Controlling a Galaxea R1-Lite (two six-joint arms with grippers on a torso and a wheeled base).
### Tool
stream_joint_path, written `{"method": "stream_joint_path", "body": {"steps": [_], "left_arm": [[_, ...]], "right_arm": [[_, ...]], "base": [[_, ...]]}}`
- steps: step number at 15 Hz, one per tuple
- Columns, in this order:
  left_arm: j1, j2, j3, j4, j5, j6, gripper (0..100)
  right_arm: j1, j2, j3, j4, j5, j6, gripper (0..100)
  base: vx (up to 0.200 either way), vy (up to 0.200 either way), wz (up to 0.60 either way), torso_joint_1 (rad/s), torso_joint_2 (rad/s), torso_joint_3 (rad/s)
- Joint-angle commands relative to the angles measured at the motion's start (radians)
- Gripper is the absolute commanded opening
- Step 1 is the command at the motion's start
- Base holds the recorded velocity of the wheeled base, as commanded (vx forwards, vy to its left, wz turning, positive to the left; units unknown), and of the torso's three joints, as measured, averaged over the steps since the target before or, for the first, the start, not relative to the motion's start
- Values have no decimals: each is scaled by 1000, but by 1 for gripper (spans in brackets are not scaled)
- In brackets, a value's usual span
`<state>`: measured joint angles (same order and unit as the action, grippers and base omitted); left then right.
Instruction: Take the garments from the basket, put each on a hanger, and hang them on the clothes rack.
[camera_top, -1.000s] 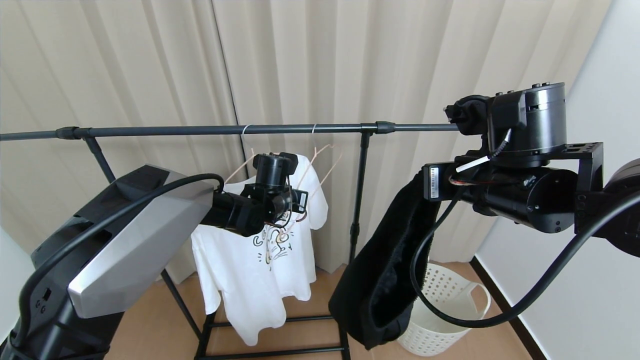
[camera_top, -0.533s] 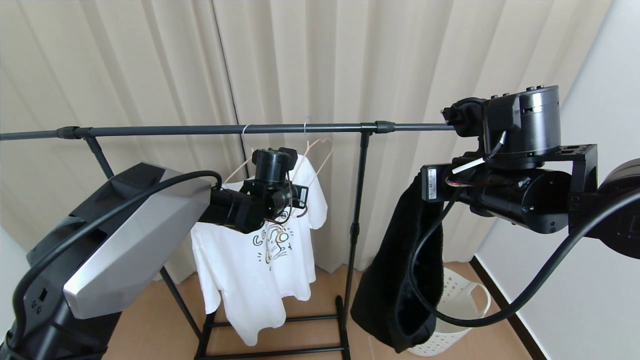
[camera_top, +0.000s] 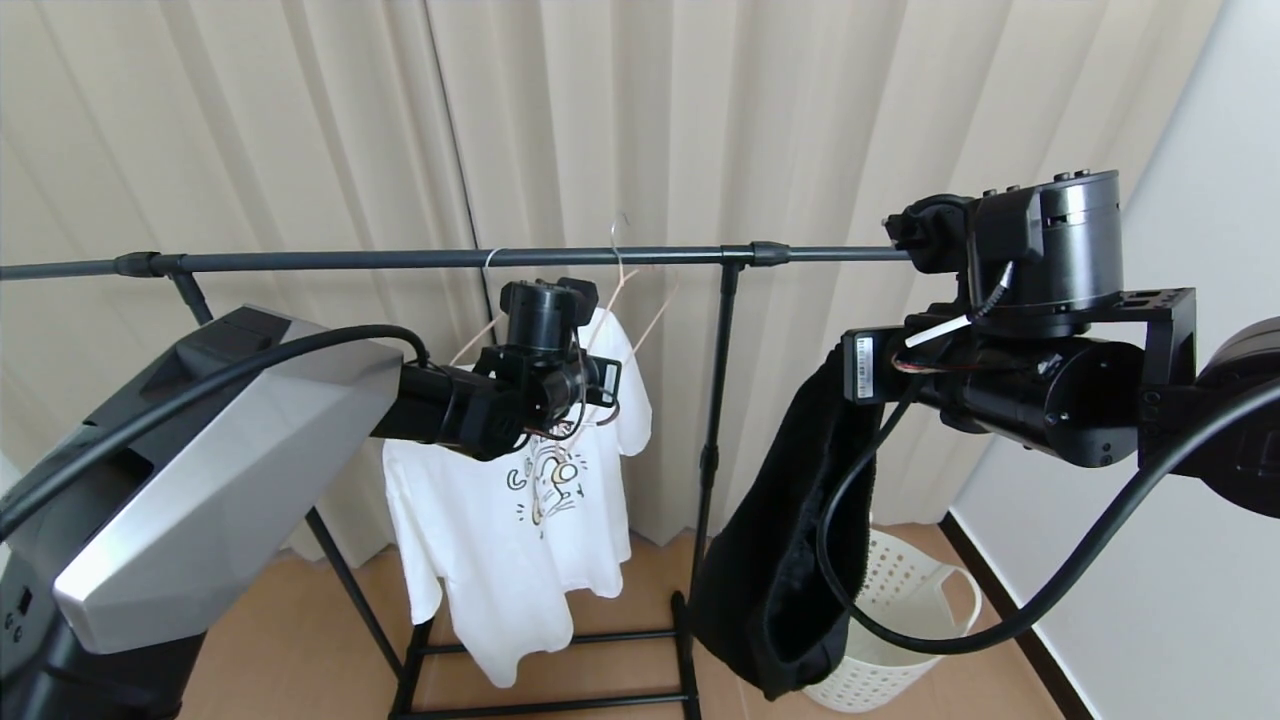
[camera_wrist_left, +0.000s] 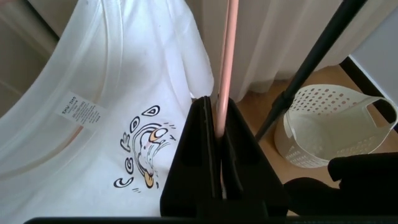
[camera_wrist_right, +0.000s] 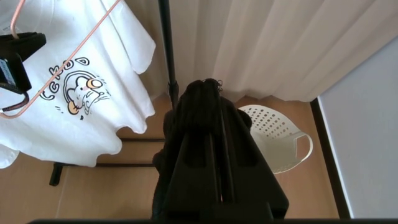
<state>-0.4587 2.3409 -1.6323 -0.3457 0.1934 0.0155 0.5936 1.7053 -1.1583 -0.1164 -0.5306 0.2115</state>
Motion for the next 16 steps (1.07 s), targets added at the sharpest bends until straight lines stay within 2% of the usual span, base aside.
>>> {"method": "stream_joint_path", "body": {"steps": [1,5,9,10,13,16], "left_arm": [[-5,-37,26,1,0,-3,0],[-14,-121,147,-29,0,-9,0],[-37,-288,410,-119,-3,-3,0],[-37,-308,439,-125,-3,-3,0],[-60,-509,717,-174,-26,-2,0],[-80,-687,973,-266,-132,47,0]], "right_arm": [[0,-1,0,0,0,0,0],[0,-4,0,1,0,0,0],[0,-7,0,0,0,0,0],[0,-7,0,1,0,0,0],[2,-6,8,0,0,0,0],[0,0,8,1,-8,0,0]], "base": [[0,0,0,0,0,0],[0,0,0,0,0,0],[0,0,0,0,0,0],[0,0,0,0,0,0],[0,0,0,0,0,0],[0,0,0,0,0,0]]}}
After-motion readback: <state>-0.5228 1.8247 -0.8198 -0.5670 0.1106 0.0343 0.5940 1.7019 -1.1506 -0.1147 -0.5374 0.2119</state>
